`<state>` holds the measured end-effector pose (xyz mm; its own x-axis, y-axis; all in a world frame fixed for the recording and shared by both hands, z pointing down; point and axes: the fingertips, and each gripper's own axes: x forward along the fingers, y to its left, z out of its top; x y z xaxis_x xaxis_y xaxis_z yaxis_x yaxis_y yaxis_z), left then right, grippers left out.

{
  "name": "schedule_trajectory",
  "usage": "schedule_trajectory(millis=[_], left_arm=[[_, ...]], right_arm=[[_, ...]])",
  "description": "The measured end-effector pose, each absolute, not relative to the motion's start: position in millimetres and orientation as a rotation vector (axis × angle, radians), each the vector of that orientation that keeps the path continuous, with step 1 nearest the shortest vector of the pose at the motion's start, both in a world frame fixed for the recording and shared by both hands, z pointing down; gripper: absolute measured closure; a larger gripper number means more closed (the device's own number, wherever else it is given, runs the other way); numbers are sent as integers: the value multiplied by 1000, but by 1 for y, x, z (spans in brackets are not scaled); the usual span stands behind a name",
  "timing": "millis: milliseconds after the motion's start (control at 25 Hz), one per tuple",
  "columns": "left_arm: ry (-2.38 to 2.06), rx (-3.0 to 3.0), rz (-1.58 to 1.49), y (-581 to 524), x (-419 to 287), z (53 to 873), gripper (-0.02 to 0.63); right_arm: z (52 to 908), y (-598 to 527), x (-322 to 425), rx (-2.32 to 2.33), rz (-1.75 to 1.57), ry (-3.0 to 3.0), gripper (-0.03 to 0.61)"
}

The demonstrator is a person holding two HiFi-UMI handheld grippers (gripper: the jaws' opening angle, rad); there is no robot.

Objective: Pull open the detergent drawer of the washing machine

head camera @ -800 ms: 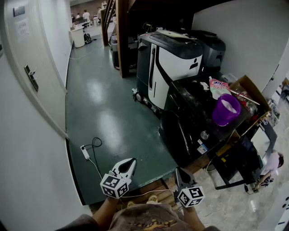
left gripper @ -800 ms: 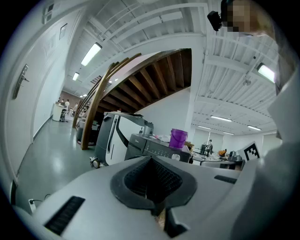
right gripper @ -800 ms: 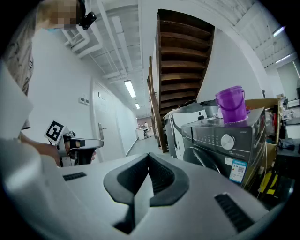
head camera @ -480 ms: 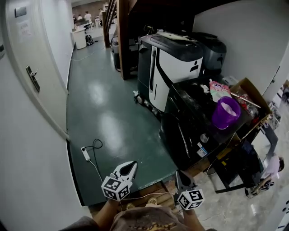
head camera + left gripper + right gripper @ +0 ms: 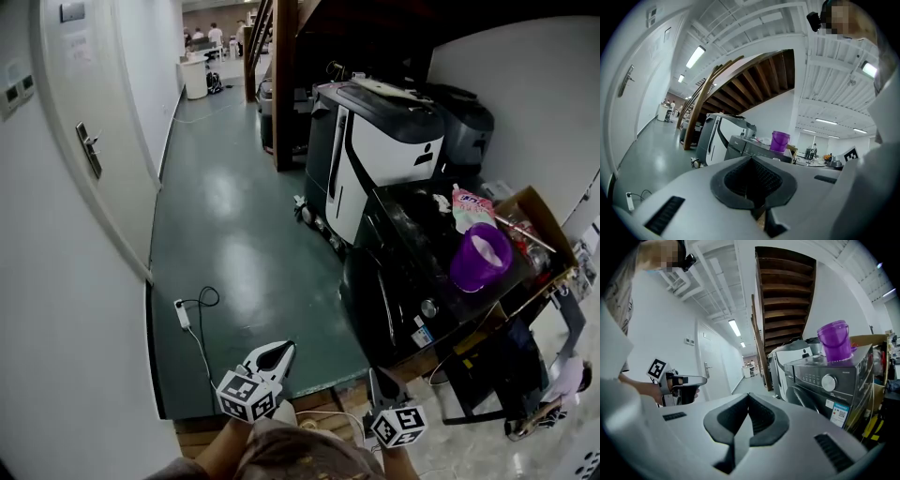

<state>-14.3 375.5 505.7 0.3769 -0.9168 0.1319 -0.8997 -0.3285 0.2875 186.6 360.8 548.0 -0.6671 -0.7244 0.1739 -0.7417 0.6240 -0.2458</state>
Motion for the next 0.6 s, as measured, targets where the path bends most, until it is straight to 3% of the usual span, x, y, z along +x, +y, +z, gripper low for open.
schedule_trajectory(millis=[600], left_arm=[[-1594, 2323, -88, 324, -17, 508, 592]], right_arm=[[551, 307, 185, 1254, 468, -2781, 577]])
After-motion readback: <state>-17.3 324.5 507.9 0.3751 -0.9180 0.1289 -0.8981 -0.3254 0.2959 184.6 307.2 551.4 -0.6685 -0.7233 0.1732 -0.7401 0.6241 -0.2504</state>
